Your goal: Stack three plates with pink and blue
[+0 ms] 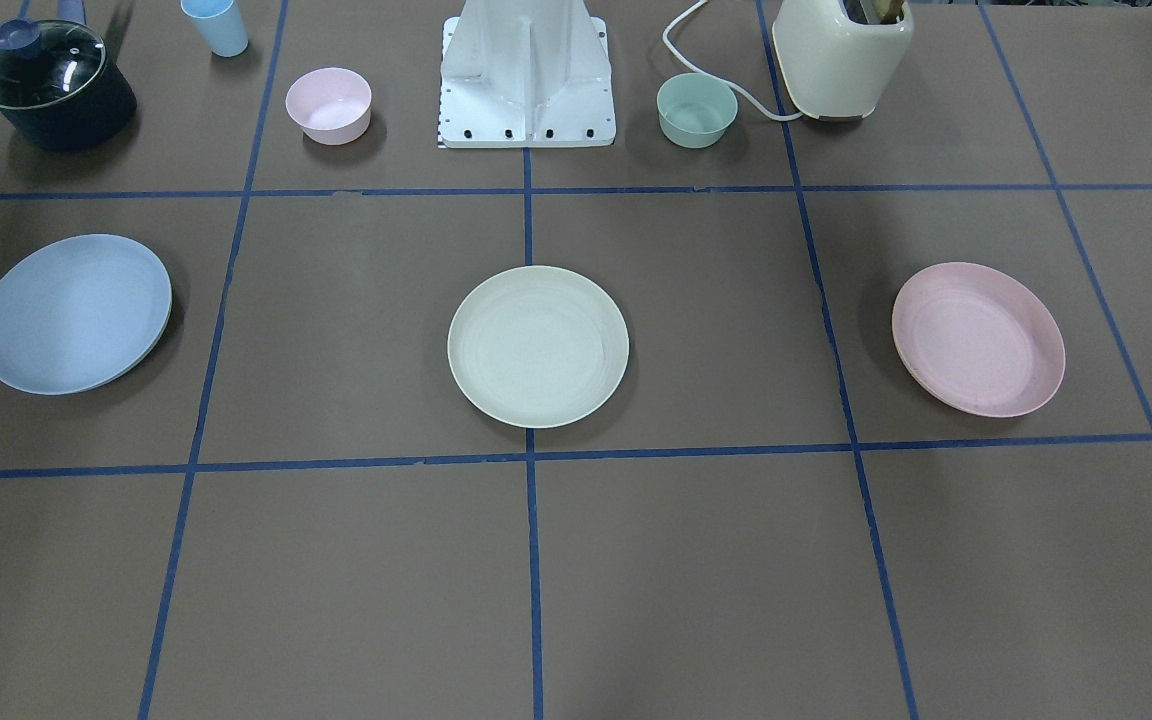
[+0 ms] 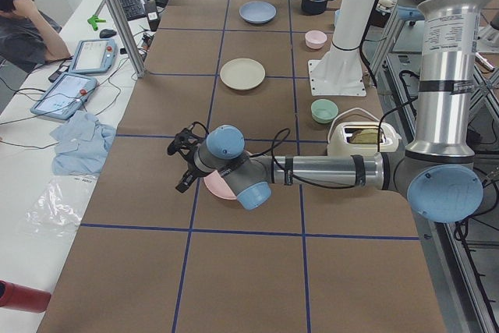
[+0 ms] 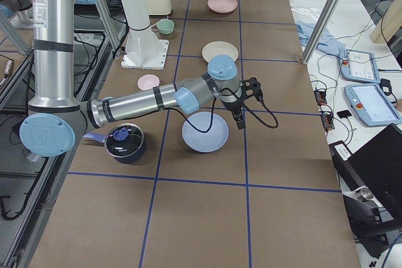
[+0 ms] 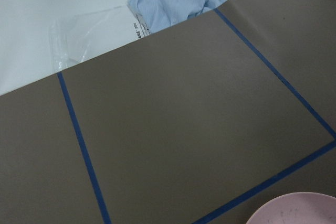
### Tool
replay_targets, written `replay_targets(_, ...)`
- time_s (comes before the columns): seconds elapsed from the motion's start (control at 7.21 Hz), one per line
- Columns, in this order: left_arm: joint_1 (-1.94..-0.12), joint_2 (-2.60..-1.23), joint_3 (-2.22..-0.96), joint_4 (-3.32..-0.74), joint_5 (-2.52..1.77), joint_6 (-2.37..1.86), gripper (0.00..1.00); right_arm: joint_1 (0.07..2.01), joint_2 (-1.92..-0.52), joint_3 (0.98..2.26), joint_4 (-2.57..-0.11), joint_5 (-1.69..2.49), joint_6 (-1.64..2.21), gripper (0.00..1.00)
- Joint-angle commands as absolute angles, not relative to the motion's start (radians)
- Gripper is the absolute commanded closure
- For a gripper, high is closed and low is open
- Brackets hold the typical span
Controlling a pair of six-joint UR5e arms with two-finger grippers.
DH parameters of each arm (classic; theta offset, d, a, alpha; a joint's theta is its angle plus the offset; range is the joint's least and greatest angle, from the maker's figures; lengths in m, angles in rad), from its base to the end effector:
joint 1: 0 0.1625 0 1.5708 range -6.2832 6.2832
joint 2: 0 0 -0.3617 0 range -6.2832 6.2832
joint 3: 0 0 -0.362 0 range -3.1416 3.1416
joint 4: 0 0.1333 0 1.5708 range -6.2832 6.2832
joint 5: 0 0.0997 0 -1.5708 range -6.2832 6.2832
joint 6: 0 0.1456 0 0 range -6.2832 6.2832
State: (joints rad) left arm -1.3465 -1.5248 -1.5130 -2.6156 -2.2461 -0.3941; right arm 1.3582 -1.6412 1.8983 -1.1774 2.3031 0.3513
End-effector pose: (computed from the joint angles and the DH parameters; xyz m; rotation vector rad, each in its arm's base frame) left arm 0.0686 -0.4910 0.5477 0.6688 0.8664 0.1649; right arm -0.0639 -0.4666 0.4570 0.3990 -0.8489 -0.1097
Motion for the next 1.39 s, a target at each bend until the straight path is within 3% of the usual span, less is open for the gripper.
replay_targets(0.0, -1.18, -1.474, -1.398, -2.87, -2.125, -0.66, 0.0, 1.336, -1.673, 1.898, -1.089, 2.295, 0.414, 0.0)
replay_targets(0.42, -1.005, -1.471, -1.28, -3.012, -1.944, -0.829, 0.0, 1.336, -1.675, 1.898, -1.088, 2.296, 0.413, 0.0)
replay_targets(0.55, -0.955, -1.471, -1.279, -3.016, -1.903, -0.865, 0.1, 1.336, -1.675, 1.899, -1.088, 2.296, 0.413, 0.0)
replay_targets(0.83, -0.934, -1.471, -1.278, -3.022, -1.898, -0.871, 0.99, 1.336, -1.677, 1.899, -1.088, 2.296, 0.413, 0.0)
replay_targets(1.25, -0.937, -1.46, -1.296, -3.036, -1.91, -0.862, 1.0, 1.336, -1.677, 1.899, -1.088, 2.296, 0.413, 0.0)
